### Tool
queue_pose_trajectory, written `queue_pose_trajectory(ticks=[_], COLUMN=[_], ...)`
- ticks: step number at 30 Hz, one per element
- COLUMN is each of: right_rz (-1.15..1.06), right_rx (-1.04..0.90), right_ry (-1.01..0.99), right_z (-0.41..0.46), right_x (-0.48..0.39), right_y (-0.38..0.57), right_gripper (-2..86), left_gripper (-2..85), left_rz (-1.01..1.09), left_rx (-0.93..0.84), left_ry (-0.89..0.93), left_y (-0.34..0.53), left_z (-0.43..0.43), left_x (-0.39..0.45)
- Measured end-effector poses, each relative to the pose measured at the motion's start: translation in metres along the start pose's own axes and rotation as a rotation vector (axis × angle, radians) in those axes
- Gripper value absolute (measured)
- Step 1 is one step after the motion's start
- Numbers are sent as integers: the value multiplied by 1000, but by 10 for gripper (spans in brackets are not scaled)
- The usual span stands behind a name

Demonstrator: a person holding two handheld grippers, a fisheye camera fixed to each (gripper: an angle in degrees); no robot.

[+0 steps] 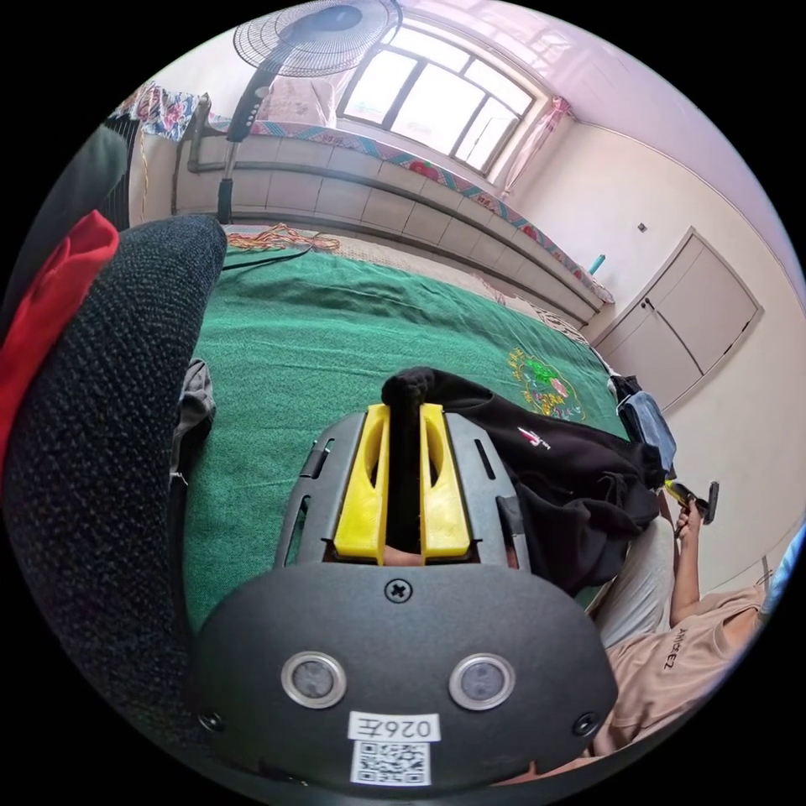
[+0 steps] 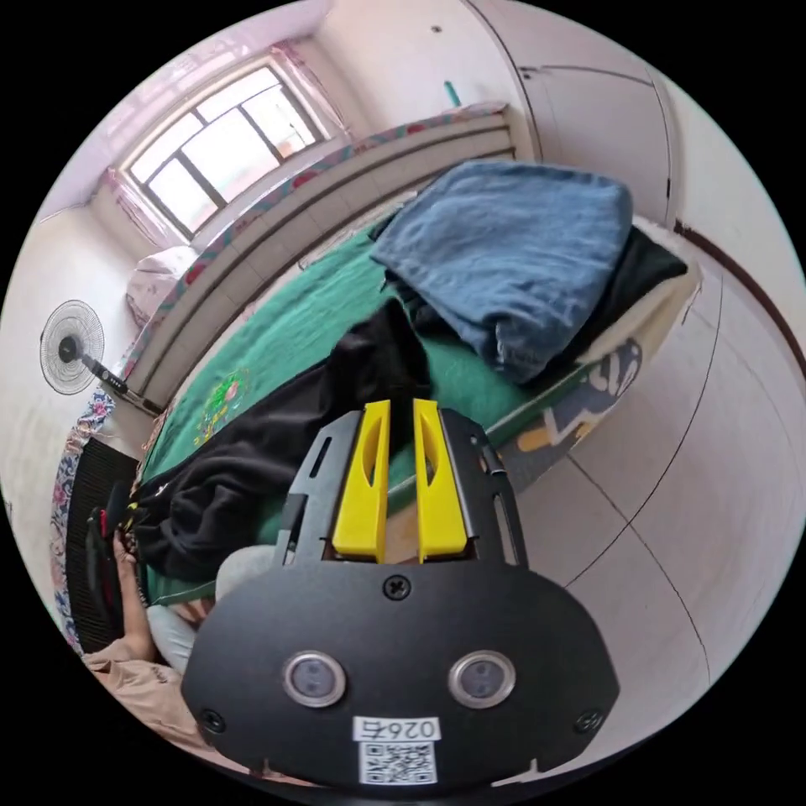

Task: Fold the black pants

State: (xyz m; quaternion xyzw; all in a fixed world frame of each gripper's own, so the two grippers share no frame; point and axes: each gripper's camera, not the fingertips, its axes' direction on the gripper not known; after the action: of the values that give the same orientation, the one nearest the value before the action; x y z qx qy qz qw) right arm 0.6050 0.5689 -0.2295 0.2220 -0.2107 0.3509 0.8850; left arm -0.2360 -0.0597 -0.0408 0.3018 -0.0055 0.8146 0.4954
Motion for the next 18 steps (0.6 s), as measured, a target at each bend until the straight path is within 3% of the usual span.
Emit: queue_pose_trajectory(ticks=[5, 8, 11, 13, 18], right_rz=[-277, -481, -637, -644, -695], right_rx=[-67, -154, -376, -470, -516], right_ry=[63, 209, 358, 207, 138], right_z=[42, 96, 168, 185, 175], right_x=[-82, -129, -145, -137, -129], right_y=[-49, -79, -98, -109, -114], right_gripper=[37, 63, 92, 79, 70], left_gripper=[61, 61, 61, 61, 61], left_rz=[-12, -5, 1, 10, 43], left_rx=[-2, -7, -11, -17, -33], left_ry=[0, 3, 12, 8, 0], left_y=[6, 7, 8, 8, 5], left_z=[3, 4, 2, 0, -9], left_x=[-8, -12, -15, -16, -15])
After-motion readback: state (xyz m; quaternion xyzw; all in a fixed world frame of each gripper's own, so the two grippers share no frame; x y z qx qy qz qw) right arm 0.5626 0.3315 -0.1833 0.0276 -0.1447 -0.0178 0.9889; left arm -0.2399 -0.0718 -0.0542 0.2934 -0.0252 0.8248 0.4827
